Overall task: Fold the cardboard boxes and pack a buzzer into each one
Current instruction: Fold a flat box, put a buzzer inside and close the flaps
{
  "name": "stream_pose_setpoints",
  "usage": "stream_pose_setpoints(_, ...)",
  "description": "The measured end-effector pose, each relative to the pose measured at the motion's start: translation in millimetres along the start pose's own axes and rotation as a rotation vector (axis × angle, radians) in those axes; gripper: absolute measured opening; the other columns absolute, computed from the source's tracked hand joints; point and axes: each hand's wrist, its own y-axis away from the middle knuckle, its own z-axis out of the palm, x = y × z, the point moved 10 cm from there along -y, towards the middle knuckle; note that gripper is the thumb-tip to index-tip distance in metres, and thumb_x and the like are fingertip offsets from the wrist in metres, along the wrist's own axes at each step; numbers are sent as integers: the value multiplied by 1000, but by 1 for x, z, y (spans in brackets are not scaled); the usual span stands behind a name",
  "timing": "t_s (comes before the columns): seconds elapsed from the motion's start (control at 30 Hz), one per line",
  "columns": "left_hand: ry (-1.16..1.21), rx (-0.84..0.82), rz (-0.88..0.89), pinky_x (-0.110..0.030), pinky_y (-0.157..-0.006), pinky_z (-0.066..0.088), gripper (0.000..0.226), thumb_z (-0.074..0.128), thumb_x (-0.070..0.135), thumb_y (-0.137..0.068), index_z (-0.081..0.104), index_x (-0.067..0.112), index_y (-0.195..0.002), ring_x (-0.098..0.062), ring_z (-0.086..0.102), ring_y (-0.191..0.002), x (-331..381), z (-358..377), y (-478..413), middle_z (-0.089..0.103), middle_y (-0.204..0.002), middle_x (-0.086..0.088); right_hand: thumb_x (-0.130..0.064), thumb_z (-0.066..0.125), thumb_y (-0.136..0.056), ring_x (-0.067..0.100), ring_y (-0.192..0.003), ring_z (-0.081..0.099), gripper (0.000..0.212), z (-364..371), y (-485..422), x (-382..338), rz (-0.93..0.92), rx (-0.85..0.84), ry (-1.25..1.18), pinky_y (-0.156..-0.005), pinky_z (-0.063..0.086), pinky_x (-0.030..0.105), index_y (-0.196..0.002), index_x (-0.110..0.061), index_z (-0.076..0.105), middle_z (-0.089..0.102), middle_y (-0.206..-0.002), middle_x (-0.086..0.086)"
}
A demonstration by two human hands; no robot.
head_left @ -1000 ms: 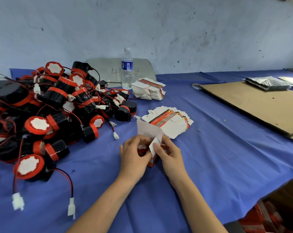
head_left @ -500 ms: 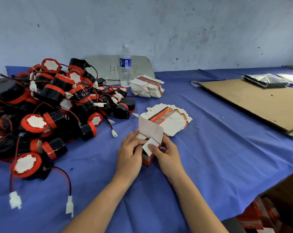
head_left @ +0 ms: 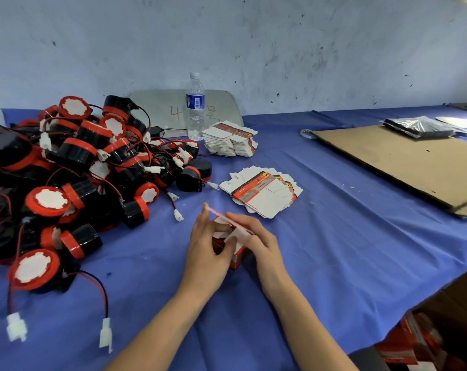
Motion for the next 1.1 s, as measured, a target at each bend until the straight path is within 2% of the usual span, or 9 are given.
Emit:
stream_pose_setpoints(0.1,105,1,-57,-41,-96,50,67,67,10,-88,32,46,-133,-19,53,-125,-2,0,-1,38,-151,-6,-44,62,-77,20,-91,65,36,3,-2,0,25,60,31,-76,50,34,-93,-13,72,69,-106,-5)
stream_pose_setpoints(0.23,122,-9,-16,-16,-84,51,67,63,5,-88,33,35,-141,8,54,-113,-2,3,0,37,-149,19,-26,71,-82,4,-89,68,10,6,-8,-14,-68,112,223,-79,54,24,-91,-29,72,71,-94,-18)
stream_pose_setpoints(0.33,115,-8,-37,-10,-61,49,38,65,3,-88,53,35,-105,19,59,-75,-3,4,-1,19,-160,5,-30,67,-88,-3,-85,67,24,11,-11,-24,-131,75,448,-74,54,19,-103,-49,63,64,-94,-39)
stream_pose_setpoints(0.4,99,6,-90,-9,-68,48,42,66,4,-87,46,41,-90,18,58,-77,-10,4,-1,21,-158,-15,-32,63,-91,-2,-78,66,38,10,-11,-31,-164,74,545,-69,52,15,-106,-65,54,60,-86,-46)
stream_pose_setpoints(0.53,42,35,-104,8,-74,28,27,67,5,-87,50,25,-92,39,33,-97,-14,0,-3,10,-161,0,-23,60,-95,2,-75,66,51,8,-8,-36,-223,76,635,-66,53,21,-104,-73,53,61,-90,-45)
stream_pose_setpoints(0.7,183,-48,-191,2,-90,30,74,61,-2,-87,23,22,-145,-8,37,-132,-26,-1,-4,34,-146,4,-18,65,-91,-5,-117,56,26,3,5,-16,-205,110,568,-95,51,31,-114,-28,71,67,-119,-16)
stream_pose_setpoints(0.83,305,-228,-191,-11,-87,46,58,58,-1,-86,43,33,-131,-1,57,-110,-23,2,-2,58,-127,5,-13,68,-89,-5,-122,51,26,5,7,-9,-166,67,541,-103,45,27,-113,-21,72,61,-117,-21)
stream_pose_setpoints(0.93,503,-159,-243,-17,-91,44,50,51,9,-73,55,28,-118,0,59,-107,-28,-3,-6,63,-120,7,-13,68,-89,-4,-123,50,26,6,8,-10,-178,64,574,-104,44,27,-114,-19,72,59,-118,-22)
stream_pose_setpoints(1.1,541,-62,-256,-31,-99,45,41,40,-12,-90,69,13,-107,-19,62,-112,-34,-14,-10,70,-115,-7,-23,66,-91,6,-130,49,27,10,10,-12,-193,45,663,-108,41,39,-118,-22,70,63,-126,-13)
